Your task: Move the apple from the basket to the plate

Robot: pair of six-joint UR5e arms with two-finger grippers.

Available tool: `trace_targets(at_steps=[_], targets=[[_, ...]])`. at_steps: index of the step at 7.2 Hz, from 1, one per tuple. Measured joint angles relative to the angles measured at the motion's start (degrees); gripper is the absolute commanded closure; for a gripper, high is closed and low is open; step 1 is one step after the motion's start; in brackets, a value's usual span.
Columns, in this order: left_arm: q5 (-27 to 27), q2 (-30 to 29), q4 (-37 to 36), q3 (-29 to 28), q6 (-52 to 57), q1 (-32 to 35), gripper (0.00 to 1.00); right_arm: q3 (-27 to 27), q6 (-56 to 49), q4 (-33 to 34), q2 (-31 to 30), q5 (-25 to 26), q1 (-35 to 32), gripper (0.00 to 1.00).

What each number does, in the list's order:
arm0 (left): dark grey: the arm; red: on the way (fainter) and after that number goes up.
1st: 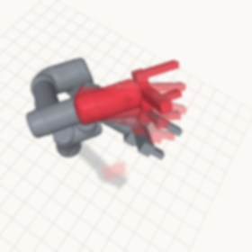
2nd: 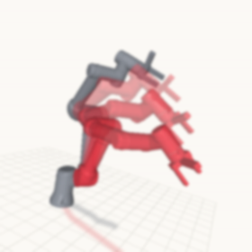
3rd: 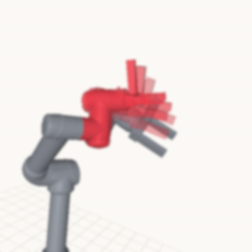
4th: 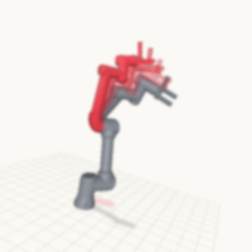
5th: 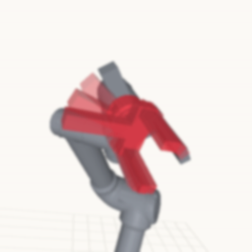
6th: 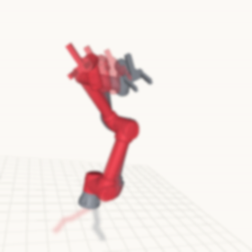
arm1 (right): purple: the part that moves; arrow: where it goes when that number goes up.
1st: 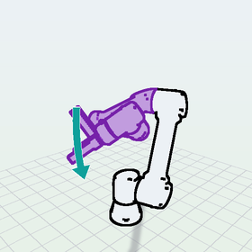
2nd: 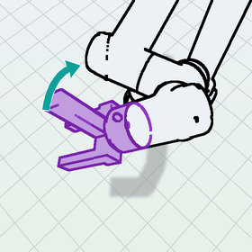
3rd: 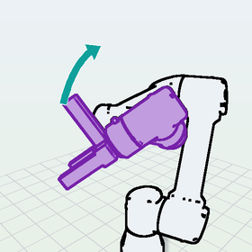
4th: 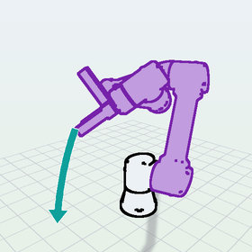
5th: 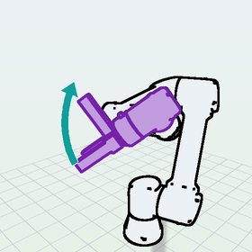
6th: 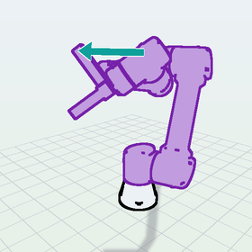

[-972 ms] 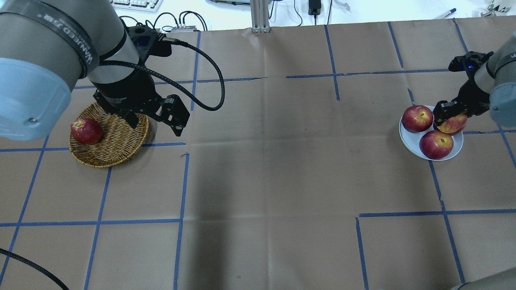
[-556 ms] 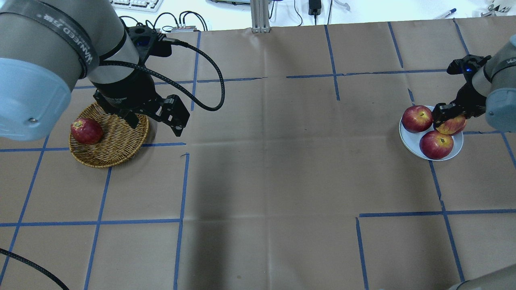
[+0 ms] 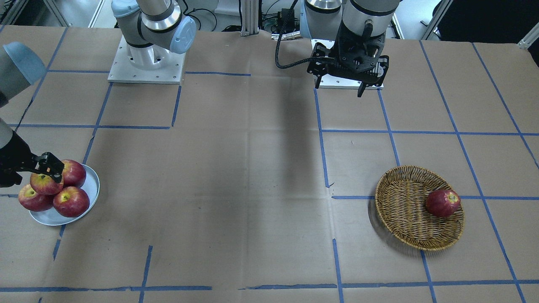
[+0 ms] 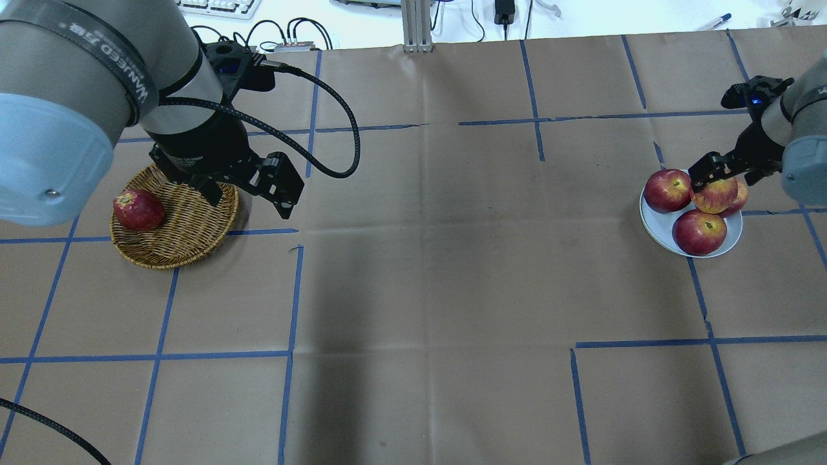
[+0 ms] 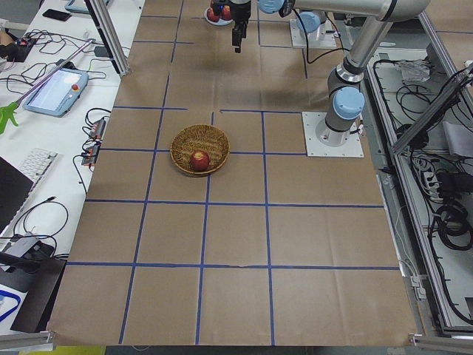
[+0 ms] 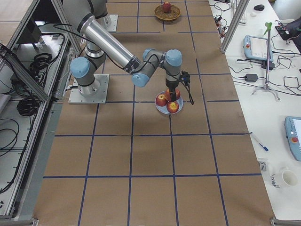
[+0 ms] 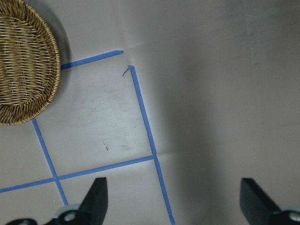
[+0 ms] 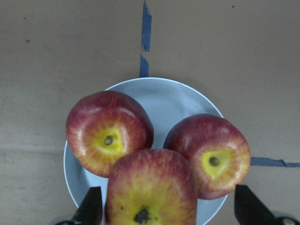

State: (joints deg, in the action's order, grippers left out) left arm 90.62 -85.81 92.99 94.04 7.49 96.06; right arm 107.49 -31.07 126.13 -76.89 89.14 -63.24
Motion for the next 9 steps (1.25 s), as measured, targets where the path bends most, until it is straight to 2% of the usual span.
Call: trace_targets(at_steps=[3,6,8,9], targets=[[0.0,0.04,0.0,0.0,0.06,0.0,0.01,-5.77,4.45,-13.88,-7.24,-2.02,-5.04,0.0],[0.0,0.03,0.0,0.0,0.07,0.0,0.01,-8.66,20.37,-27.43,-13.18,-0.27,-16.38,0.0],[0.0,0.02,0.0,0.0,0.09,0.0,0.01,-10.21,28.27,-31.58,-14.6,1.33,-23.9,0.0],[0.0,0.02,0.0,0.0,0.17,0.0,0.01,-10.82,29.92,-32.04,-14.7,1.57,-25.45,0.0]])
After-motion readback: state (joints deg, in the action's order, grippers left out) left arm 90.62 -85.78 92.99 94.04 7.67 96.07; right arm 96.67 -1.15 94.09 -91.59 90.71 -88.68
